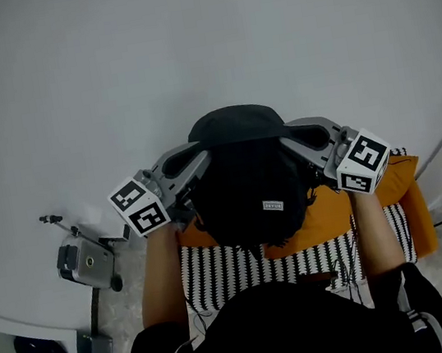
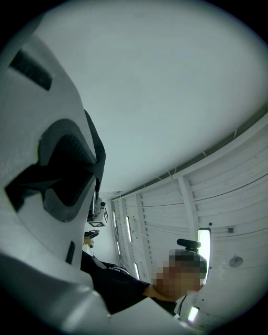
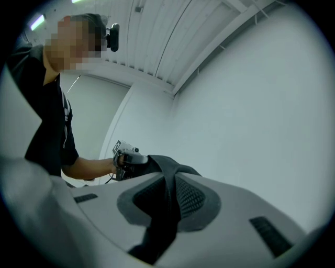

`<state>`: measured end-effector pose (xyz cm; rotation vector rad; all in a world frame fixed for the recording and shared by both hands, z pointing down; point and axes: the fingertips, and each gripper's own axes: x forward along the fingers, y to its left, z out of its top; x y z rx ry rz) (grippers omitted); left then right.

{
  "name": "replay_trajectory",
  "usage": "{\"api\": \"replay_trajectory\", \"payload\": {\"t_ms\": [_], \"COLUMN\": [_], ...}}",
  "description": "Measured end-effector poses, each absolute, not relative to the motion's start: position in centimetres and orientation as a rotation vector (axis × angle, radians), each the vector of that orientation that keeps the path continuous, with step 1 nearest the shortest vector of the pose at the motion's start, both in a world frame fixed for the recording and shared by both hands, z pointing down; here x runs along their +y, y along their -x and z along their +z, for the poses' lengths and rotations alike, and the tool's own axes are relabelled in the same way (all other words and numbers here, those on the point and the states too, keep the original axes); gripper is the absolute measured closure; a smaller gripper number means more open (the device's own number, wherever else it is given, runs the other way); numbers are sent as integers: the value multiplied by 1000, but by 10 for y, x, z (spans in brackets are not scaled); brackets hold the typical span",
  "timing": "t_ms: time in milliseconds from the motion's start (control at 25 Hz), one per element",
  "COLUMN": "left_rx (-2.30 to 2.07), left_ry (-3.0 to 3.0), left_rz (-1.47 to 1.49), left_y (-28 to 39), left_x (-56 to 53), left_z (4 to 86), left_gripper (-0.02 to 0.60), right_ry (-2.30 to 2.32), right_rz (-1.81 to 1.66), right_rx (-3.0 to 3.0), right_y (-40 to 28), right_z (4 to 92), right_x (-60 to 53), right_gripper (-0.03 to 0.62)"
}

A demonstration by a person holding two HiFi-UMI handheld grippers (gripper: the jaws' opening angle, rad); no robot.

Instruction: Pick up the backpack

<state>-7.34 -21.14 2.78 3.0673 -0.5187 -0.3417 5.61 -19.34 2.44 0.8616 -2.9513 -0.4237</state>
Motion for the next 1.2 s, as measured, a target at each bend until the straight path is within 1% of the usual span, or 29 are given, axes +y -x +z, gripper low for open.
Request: {"api": "replay_trajectory", "payload": {"t_ms": [280,680,1200], "left_rx": [-515,-520,-510], "left_ry": [-3085,-3140,-3146], "left_rz": [-376,-392,-417], "left_y": [77,72,73], "left_x": [-216,-198,-193], "left_z": [5,-23,-32], "left_gripper": [515,515,515], "right_ry": [-838,-831,-817], "right_rz": [-434,-495,-491], "right_rx": [-2977,-3010,-3039], "right_y": [-53,-58,-56], "right_z": [2,-21,-30], "right_x": [-200,-181,-177], "right_gripper": [531,531,534]}}
